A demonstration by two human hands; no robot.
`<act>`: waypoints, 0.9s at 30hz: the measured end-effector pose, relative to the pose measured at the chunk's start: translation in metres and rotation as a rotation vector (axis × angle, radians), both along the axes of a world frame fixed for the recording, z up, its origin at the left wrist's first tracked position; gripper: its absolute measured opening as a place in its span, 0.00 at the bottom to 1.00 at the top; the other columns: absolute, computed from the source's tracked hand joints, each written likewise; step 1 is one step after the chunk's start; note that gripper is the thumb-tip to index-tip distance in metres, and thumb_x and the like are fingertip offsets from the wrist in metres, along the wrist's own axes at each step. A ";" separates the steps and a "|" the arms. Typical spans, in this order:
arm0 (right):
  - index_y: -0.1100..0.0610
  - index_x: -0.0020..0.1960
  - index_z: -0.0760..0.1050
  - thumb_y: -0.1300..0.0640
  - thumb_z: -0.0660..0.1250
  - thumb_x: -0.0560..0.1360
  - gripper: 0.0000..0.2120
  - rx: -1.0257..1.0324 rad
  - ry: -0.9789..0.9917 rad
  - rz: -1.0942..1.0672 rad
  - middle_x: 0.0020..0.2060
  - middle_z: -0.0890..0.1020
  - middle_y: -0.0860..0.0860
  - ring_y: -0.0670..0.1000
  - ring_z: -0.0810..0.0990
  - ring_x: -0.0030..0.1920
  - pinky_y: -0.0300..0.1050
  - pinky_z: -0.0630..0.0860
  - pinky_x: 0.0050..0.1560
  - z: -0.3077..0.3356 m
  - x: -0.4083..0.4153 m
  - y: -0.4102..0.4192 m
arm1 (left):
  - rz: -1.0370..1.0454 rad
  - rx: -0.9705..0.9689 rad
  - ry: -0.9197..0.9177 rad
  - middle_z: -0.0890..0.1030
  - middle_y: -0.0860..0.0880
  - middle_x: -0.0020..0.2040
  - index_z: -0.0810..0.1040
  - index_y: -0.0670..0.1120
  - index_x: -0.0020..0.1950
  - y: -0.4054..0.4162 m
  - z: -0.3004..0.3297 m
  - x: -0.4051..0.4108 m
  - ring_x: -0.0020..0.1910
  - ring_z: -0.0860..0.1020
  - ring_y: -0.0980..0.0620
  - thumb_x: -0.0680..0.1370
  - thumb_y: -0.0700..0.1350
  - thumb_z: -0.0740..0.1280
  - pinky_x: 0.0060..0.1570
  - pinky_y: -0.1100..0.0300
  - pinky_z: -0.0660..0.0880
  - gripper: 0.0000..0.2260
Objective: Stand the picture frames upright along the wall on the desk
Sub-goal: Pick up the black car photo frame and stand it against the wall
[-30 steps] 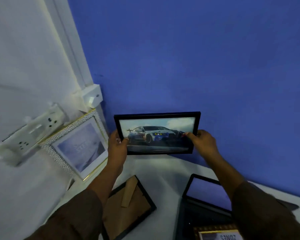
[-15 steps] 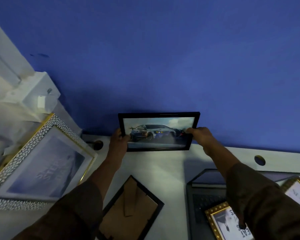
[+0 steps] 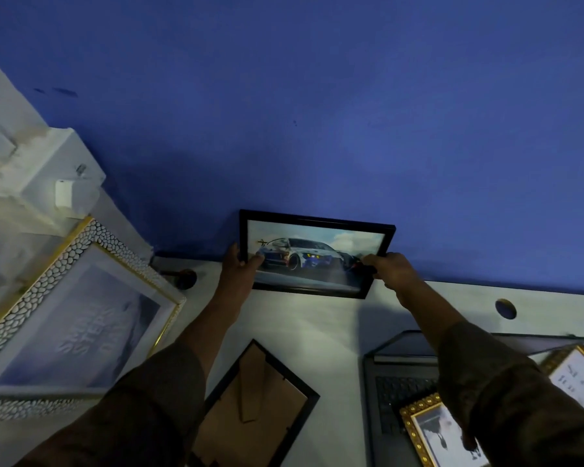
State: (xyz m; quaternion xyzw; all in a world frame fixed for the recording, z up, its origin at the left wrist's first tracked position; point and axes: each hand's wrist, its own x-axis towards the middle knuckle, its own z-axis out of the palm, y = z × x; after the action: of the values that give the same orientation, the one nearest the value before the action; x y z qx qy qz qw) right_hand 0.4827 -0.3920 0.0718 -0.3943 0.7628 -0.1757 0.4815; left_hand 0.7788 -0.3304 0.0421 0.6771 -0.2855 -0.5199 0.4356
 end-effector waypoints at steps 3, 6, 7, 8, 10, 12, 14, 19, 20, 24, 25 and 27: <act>0.62 0.59 0.79 0.42 0.74 0.68 0.28 -0.019 -0.008 0.018 0.56 0.84 0.60 0.59 0.83 0.54 0.55 0.80 0.58 0.001 -0.003 0.006 | 0.043 0.026 0.020 0.63 0.47 0.80 0.54 0.48 0.83 0.007 0.002 -0.004 0.77 0.65 0.46 0.82 0.46 0.67 0.65 0.60 0.64 0.33; 0.62 0.63 0.74 0.46 0.72 0.76 0.24 -0.044 0.035 0.037 0.63 0.80 0.62 0.62 0.79 0.60 0.55 0.75 0.59 0.016 0.000 0.016 | 0.067 0.043 0.017 0.61 0.47 0.81 0.52 0.49 0.83 0.016 0.001 -0.003 0.77 0.64 0.46 0.81 0.47 0.68 0.68 0.57 0.64 0.36; 0.64 0.68 0.72 0.47 0.72 0.77 0.28 -0.049 0.055 0.044 0.66 0.77 0.63 0.63 0.77 0.64 0.55 0.73 0.62 0.019 -0.003 0.018 | 0.070 0.046 0.012 0.62 0.48 0.81 0.52 0.48 0.83 0.019 0.001 -0.005 0.77 0.64 0.46 0.81 0.48 0.68 0.68 0.58 0.63 0.36; 0.66 0.72 0.68 0.47 0.71 0.77 0.31 -0.056 0.074 0.052 0.69 0.75 0.63 0.63 0.74 0.67 0.55 0.72 0.65 0.023 -0.006 0.020 | 0.069 0.048 0.011 0.62 0.48 0.80 0.52 0.48 0.83 0.023 0.005 -0.008 0.77 0.64 0.47 0.81 0.48 0.68 0.67 0.59 0.62 0.35; 0.65 0.76 0.64 0.47 0.70 0.78 0.35 -0.080 0.105 0.077 0.74 0.71 0.62 0.63 0.71 0.72 0.54 0.69 0.68 0.032 -0.011 0.023 | 0.063 0.019 -0.007 0.64 0.54 0.74 0.55 0.46 0.82 0.030 0.010 -0.014 0.74 0.65 0.51 0.82 0.46 0.66 0.65 0.61 0.62 0.32; 0.62 0.80 0.59 0.44 0.70 0.77 0.39 -0.105 0.122 0.102 0.77 0.67 0.59 0.62 0.68 0.75 0.53 0.67 0.71 0.038 -0.016 0.026 | 0.045 0.007 -0.031 0.66 0.54 0.69 0.60 0.46 0.80 0.036 0.015 -0.022 0.69 0.67 0.54 0.82 0.44 0.66 0.62 0.61 0.62 0.28; 0.60 0.81 0.58 0.42 0.70 0.77 0.41 -0.135 0.126 0.127 0.79 0.65 0.58 0.61 0.67 0.76 0.53 0.66 0.72 0.048 -0.022 0.035 | 0.030 -0.002 -0.050 0.68 0.50 0.75 0.62 0.47 0.80 0.047 0.021 -0.030 0.71 0.69 0.50 0.81 0.47 0.68 0.66 0.56 0.66 0.28; 0.58 0.82 0.56 0.44 0.70 0.78 0.40 -0.231 0.087 0.205 0.79 0.64 0.57 0.59 0.66 0.77 0.53 0.65 0.76 0.072 -0.029 0.060 | 0.029 -0.032 -0.039 0.67 0.47 0.77 0.61 0.47 0.80 0.073 0.036 -0.055 0.75 0.67 0.46 0.81 0.46 0.68 0.67 0.58 0.65 0.28; 0.57 0.82 0.56 0.44 0.70 0.78 0.40 -0.248 0.076 0.223 0.79 0.64 0.57 0.59 0.66 0.77 0.53 0.66 0.75 0.076 -0.027 0.065 | 0.040 -0.038 -0.051 0.67 0.46 0.77 0.61 0.46 0.80 0.079 0.040 -0.060 0.75 0.67 0.45 0.82 0.45 0.67 0.65 0.59 0.64 0.28; 0.57 0.79 0.61 0.47 0.70 0.79 0.35 -0.350 0.054 0.338 0.75 0.71 0.57 0.59 0.72 0.73 0.47 0.70 0.65 0.093 -0.015 0.086 | 0.139 -0.075 -0.075 0.67 0.49 0.75 0.59 0.43 0.80 0.112 0.057 -0.068 0.76 0.66 0.46 0.82 0.45 0.67 0.69 0.59 0.64 0.29; 0.57 0.79 0.62 0.47 0.70 0.79 0.34 -0.372 0.053 0.389 0.75 0.72 0.56 0.59 0.73 0.72 0.45 0.70 0.63 0.096 -0.009 0.090 | 0.181 -0.065 -0.057 0.64 0.48 0.78 0.57 0.44 0.81 0.126 0.060 -0.067 0.77 0.65 0.46 0.82 0.47 0.67 0.72 0.56 0.64 0.31; 0.56 0.80 0.60 0.46 0.70 0.78 0.36 -0.397 0.045 0.451 0.75 0.71 0.56 0.59 0.72 0.72 0.46 0.70 0.66 0.099 0.002 0.097 | 0.243 -0.045 -0.038 0.61 0.46 0.81 0.56 0.47 0.82 0.148 0.065 -0.065 0.78 0.63 0.46 0.82 0.49 0.67 0.74 0.55 0.63 0.33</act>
State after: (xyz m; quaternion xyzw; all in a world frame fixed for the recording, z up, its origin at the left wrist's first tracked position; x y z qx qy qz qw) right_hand 0.4843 -0.2949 0.1704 -0.6439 0.6173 -0.2014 0.4048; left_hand 0.7134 -0.1825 0.1067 0.7065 -0.2214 -0.4436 0.5050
